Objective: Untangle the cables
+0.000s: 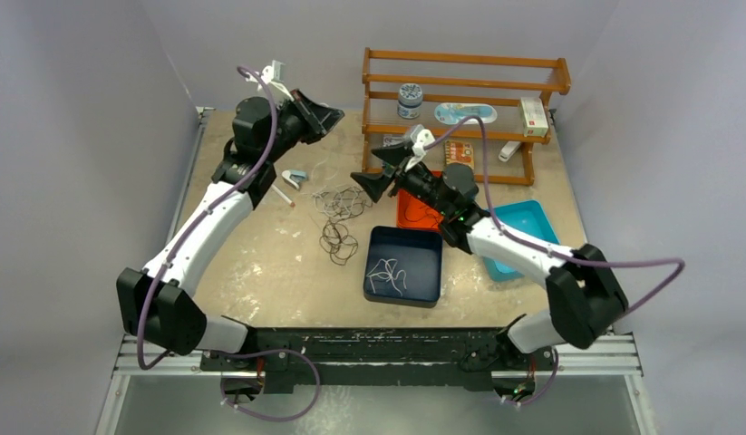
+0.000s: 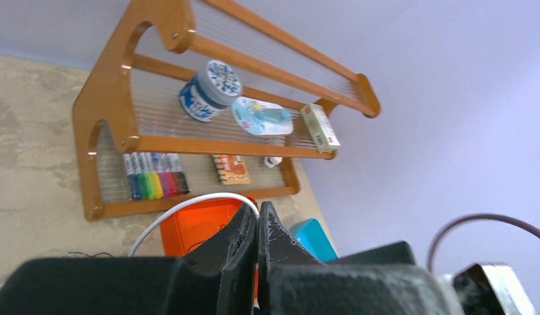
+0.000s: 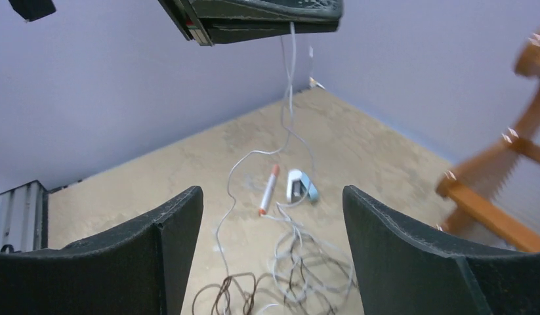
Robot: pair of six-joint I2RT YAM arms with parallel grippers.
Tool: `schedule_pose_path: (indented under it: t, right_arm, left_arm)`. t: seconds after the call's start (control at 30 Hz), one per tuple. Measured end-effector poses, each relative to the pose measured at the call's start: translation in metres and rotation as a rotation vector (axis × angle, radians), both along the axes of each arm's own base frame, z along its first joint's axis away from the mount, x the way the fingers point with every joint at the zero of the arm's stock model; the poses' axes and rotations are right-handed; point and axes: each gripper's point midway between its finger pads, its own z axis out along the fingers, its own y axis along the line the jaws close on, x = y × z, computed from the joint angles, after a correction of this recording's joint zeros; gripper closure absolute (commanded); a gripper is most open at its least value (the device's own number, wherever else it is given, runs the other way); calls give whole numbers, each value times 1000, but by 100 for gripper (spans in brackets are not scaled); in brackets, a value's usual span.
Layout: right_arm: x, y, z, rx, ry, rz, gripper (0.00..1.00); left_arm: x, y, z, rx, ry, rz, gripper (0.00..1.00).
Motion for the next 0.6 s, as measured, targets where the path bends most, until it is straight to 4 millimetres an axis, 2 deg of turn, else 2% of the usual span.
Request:
schedule_pose_path:
  t: [0.2, 0.4, 0.5, 0.6]
  right_arm:
    - [12, 35, 22, 63, -79, 128, 23]
    - [26, 59, 33, 107, -117, 195, 26]
    - [34, 69, 37, 124, -133, 217, 33]
    - [44, 78, 42, 140, -144, 230, 44]
  left_arm:
    - [-17, -4, 36, -27, -59, -56, 100]
    - [-26, -8, 55, -52, -85, -97, 100]
    - [-30, -10, 64, -70, -89, -115, 100]
    - [-35, -12, 83, -96, -114, -137, 100]
